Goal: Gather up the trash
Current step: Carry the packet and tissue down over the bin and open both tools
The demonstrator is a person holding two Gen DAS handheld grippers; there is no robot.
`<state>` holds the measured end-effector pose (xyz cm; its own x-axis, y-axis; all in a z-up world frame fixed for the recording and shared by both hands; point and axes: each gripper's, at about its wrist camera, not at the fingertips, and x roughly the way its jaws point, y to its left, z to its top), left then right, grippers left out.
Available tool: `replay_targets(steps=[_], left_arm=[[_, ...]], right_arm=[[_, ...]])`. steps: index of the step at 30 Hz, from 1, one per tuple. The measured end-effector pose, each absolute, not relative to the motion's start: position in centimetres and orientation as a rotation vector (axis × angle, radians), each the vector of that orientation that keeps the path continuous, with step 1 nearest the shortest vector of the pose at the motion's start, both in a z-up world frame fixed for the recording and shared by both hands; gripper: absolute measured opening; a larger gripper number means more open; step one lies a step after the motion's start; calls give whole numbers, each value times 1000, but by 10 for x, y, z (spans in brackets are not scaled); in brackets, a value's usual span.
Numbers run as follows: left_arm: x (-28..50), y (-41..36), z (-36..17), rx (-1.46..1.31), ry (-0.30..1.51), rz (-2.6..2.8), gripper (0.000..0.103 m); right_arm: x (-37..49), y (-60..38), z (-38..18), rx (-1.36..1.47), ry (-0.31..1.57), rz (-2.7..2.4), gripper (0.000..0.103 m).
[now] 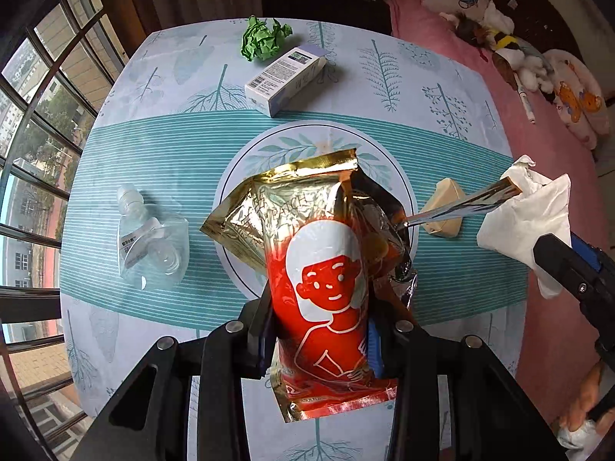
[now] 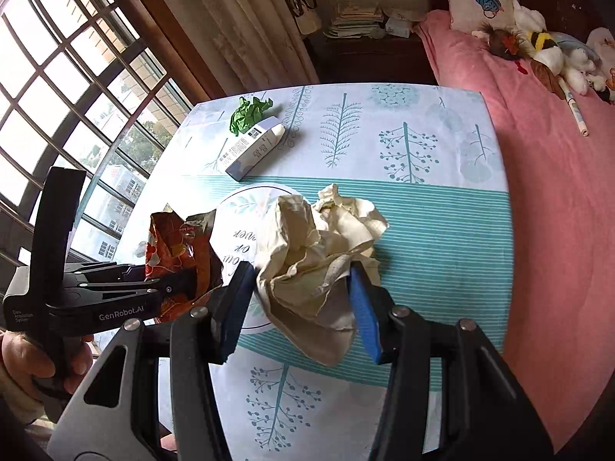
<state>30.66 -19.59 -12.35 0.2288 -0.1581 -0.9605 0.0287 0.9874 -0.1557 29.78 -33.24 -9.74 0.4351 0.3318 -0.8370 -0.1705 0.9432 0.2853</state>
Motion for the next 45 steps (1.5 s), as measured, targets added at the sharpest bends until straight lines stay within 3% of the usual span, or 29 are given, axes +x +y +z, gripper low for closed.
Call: replay_targets(steps=[4,13,23,29,41,43,45], left_arm=[[218,-130,-108,-52,1278,-225,37],[42,-8,-133,68,1243,-392,37],[-78,21,-173,116,1285,-489,38],[-118,2,-237,155,1301,-506,39],[-105,-14,-438,124,1336,-502,40],[-98,-12,-468,129,1337,-502,42],[-89,-9,-495,118,1356,-505,51]], right_arm=[[220,-296,-77,197,1053,285,47],[26,-193,-74,235,1055,180,47],[-105,-136,-132,198,1225,201,47],[-125,-149,-199,253,1272,170,47],[-111,-175,-410,378,1328,110,49],[-106,-178,-444,405,1335,103,50],[-103,-181,-476,428,1354,96,54]])
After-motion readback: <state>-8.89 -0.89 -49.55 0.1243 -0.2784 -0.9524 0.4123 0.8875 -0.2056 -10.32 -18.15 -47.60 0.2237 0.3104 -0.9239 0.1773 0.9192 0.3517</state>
